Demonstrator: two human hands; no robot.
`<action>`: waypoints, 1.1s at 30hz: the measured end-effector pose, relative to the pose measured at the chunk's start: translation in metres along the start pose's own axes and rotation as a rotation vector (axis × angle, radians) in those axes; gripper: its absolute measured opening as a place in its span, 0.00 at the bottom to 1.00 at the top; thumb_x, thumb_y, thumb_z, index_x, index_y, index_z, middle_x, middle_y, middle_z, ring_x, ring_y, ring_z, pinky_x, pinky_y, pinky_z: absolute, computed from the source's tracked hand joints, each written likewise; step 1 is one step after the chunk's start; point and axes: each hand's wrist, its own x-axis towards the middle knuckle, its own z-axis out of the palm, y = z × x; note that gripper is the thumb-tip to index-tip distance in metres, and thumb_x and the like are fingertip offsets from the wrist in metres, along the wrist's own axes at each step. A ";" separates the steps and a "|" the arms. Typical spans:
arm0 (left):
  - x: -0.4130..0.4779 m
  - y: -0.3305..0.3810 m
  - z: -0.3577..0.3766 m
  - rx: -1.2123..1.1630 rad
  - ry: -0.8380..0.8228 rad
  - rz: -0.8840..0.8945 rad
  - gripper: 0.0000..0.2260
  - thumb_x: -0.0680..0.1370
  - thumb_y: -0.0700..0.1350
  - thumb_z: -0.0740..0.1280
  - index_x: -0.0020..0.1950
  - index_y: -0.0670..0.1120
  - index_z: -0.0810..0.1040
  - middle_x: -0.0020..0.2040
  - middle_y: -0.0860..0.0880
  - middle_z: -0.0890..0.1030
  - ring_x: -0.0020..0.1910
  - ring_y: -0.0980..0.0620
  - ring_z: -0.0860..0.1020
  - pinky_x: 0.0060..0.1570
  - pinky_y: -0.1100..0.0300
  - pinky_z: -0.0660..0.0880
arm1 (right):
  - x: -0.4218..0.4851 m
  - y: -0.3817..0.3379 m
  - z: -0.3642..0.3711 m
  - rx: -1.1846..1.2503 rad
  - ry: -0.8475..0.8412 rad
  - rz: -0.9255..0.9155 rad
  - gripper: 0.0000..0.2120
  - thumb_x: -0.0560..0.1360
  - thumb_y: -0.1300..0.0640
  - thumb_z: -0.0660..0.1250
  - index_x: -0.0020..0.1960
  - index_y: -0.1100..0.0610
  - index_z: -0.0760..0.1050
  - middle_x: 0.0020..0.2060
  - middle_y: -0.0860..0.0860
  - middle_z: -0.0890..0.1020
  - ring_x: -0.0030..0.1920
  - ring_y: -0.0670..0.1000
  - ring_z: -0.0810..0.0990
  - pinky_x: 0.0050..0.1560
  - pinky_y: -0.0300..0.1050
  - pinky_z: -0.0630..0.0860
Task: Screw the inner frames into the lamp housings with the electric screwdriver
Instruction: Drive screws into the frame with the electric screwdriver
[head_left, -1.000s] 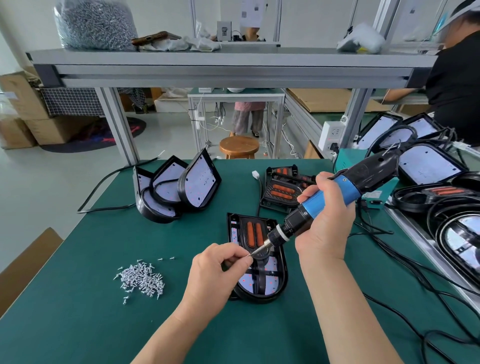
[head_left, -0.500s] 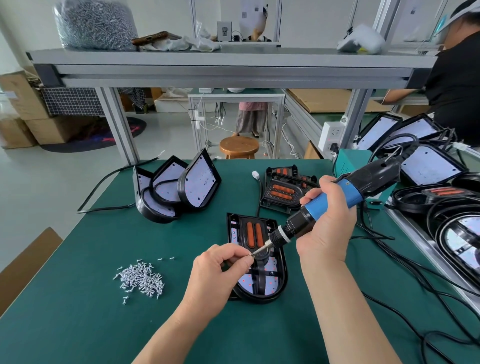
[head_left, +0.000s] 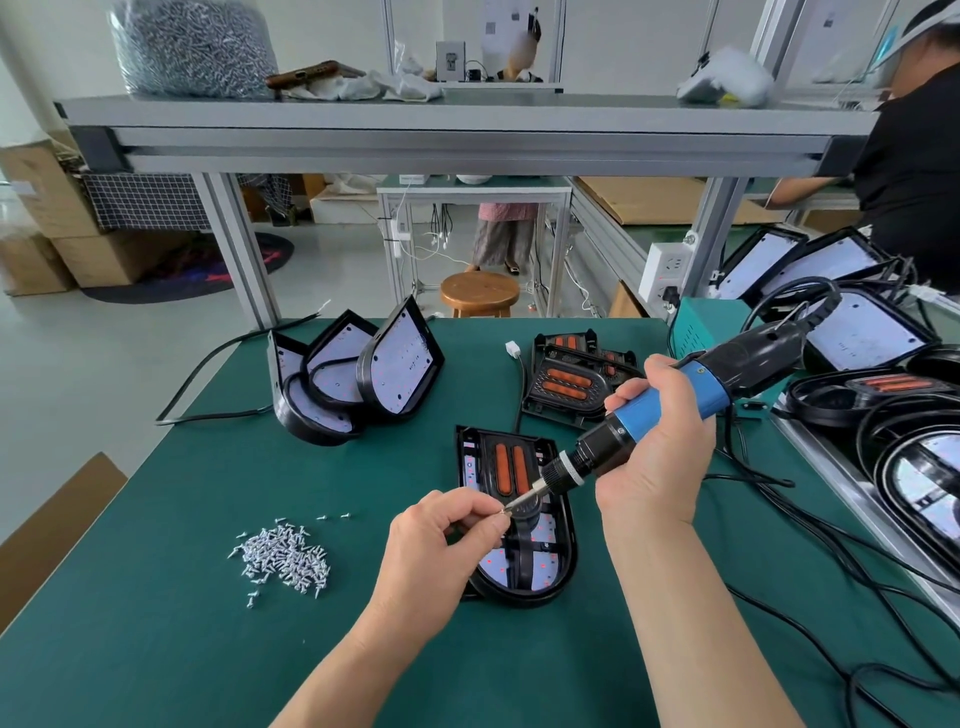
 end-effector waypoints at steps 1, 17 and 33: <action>-0.001 0.000 0.001 0.025 0.024 0.029 0.13 0.76 0.41 0.75 0.39 0.61 0.83 0.40 0.52 0.81 0.41 0.53 0.80 0.46 0.65 0.74 | 0.000 0.000 0.000 -0.005 0.010 0.005 0.05 0.74 0.60 0.71 0.46 0.53 0.75 0.31 0.49 0.77 0.31 0.48 0.77 0.36 0.39 0.78; 0.003 -0.010 0.005 0.494 0.288 0.540 0.02 0.74 0.42 0.73 0.44 0.45 0.84 0.34 0.56 0.78 0.38 0.50 0.74 0.45 0.53 0.70 | 0.000 0.007 0.004 -0.037 0.132 0.028 0.06 0.75 0.59 0.72 0.49 0.53 0.76 0.35 0.51 0.78 0.36 0.50 0.78 0.38 0.40 0.78; 0.066 -0.019 0.002 0.201 -0.108 -0.422 0.27 0.60 0.71 0.67 0.40 0.47 0.77 0.39 0.51 0.82 0.41 0.48 0.79 0.44 0.54 0.74 | -0.012 0.037 0.025 -0.210 -0.297 -0.124 0.08 0.70 0.62 0.70 0.47 0.56 0.74 0.27 0.47 0.76 0.26 0.48 0.74 0.32 0.40 0.74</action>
